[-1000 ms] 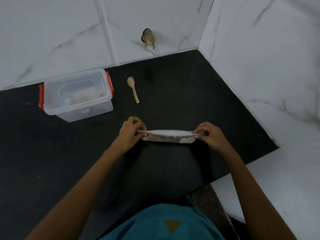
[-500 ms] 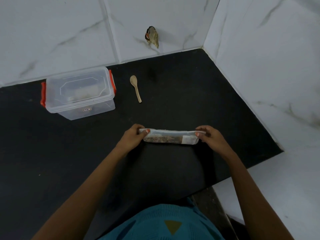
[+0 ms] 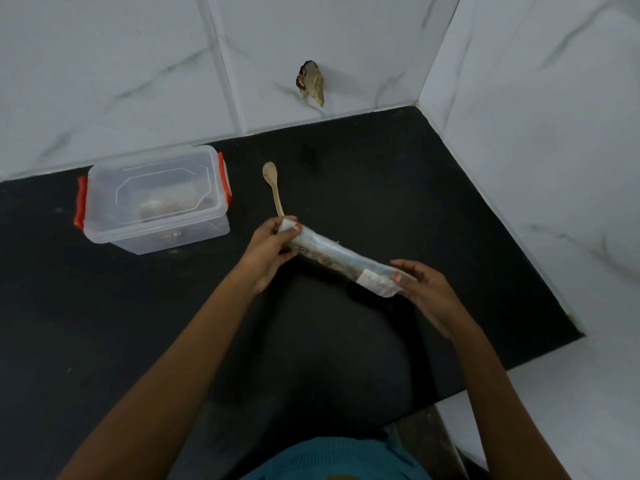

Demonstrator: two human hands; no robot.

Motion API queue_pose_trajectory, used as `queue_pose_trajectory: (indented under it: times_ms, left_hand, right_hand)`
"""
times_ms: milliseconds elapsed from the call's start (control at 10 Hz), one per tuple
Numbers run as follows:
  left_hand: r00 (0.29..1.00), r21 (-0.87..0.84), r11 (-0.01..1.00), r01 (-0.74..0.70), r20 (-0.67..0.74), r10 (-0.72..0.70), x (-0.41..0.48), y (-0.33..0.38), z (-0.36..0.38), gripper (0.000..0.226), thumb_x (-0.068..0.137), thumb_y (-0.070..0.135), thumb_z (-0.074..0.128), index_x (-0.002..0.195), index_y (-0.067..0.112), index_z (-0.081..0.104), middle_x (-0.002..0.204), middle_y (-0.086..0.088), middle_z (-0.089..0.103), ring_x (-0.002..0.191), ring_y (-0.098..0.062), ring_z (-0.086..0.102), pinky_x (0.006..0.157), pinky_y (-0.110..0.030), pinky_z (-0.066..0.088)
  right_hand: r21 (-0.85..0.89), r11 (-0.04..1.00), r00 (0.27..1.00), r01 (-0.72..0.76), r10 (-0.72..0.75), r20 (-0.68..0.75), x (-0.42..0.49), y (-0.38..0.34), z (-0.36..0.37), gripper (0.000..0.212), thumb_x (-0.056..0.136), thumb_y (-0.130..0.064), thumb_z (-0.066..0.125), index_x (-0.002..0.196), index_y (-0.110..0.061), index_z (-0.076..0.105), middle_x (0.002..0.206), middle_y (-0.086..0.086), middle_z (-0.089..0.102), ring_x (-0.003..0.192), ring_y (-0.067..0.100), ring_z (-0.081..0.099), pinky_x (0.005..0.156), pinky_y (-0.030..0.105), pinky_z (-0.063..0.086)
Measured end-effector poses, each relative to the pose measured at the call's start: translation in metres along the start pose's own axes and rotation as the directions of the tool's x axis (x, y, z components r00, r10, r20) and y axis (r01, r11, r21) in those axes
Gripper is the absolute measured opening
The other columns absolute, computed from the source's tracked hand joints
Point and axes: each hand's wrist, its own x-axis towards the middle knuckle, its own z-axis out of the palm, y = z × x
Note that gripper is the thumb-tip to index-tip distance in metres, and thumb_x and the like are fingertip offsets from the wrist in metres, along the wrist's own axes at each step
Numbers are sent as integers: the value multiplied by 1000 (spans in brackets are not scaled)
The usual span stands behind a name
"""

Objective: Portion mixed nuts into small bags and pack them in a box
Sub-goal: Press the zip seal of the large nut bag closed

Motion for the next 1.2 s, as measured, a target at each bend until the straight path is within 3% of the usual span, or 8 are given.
queue_pose_trajectory:
  times_ms: [100, 400, 600, 700, 800, 900, 1100, 1200]
  left_hand:
    - [999, -68, 998, -13, -38, 11, 30, 17, 12, 28, 89, 10, 56, 116, 10, 50, 113, -8, 53, 105, -20, 55, 87, -32, 51]
    - [985, -106, 994, -39, -173, 20, 127, 70, 48, 19, 88, 5, 59, 106, 2, 52, 109, -14, 56, 99, -21, 55, 94, -32, 47]
    - [952, 142, 989, -43, -294, 84, 188, 81, 52, 38, 85, 12, 63, 121, 8, 50, 126, -15, 52, 112, -25, 53, 95, -34, 47]
    - [925, 325, 943, -75, -331, 188, 199, 79, 52, 38, 87, 13, 61, 123, 9, 48, 123, -11, 52, 107, -18, 51, 83, -24, 44]
    - [915, 530, 835, -149, -246, 320, 206, 75, 51, 37, 87, 14, 62, 121, 7, 49, 121, -10, 54, 99, -13, 51, 80, -22, 43]
    - [884, 626, 754, -196, -219, 412, 211, 71, 52, 35, 86, 15, 63, 119, 7, 51, 120, -10, 55, 104, -16, 54, 83, -23, 44]
    - [884, 627, 753, -197, -219, 413, 202, 69, 54, 44, 92, 20, 56, 131, 7, 41, 121, -12, 54, 107, -18, 54, 83, -23, 44]
    - [872, 671, 714, -202, -209, 443, 188, 69, 53, 45, 93, 22, 54, 134, 7, 40, 129, -12, 50, 115, -20, 52, 93, -27, 43]
  right_hand:
    - [109, 994, 999, -31, 32, -3, 15, -10, 5, 18, 86, -3, 56, 101, -11, 61, 104, 8, 64, 91, 17, 63, 80, 27, 52]
    - [-7, 1000, 999, 11, -11, -41, 82, -38, 30, 18, 85, -10, 63, 102, -15, 63, 102, 3, 68, 93, 15, 65, 74, 26, 50]
    - [-109, 991, 996, 77, -82, -42, 123, -53, 46, 15, 82, -10, 67, 90, -21, 62, 90, -4, 66, 84, 8, 63, 73, 21, 52]
    - [-213, 974, 997, 74, -80, -21, 137, -52, 50, 14, 81, -14, 68, 90, -22, 61, 90, -6, 65, 84, 7, 63, 72, 18, 50]
    - [-315, 945, 996, 87, -89, 9, 145, -49, 52, 14, 81, -16, 68, 91, -21, 60, 90, -7, 63, 82, 4, 61, 67, 13, 49]
    - [-347, 934, 996, 84, -82, 20, 149, -49, 49, 15, 82, -16, 68, 94, -20, 59, 87, -10, 60, 78, 1, 58, 62, 9, 47]
    - [-248, 968, 998, 44, -31, 55, 145, -52, 45, 18, 82, -25, 67, 98, -22, 59, 97, -6, 63, 90, 5, 61, 74, 16, 49]
    - [-265, 961, 997, 73, -80, -18, 142, -59, 50, 15, 84, -23, 65, 97, -20, 59, 95, -6, 62, 86, 2, 58, 69, 12, 46]
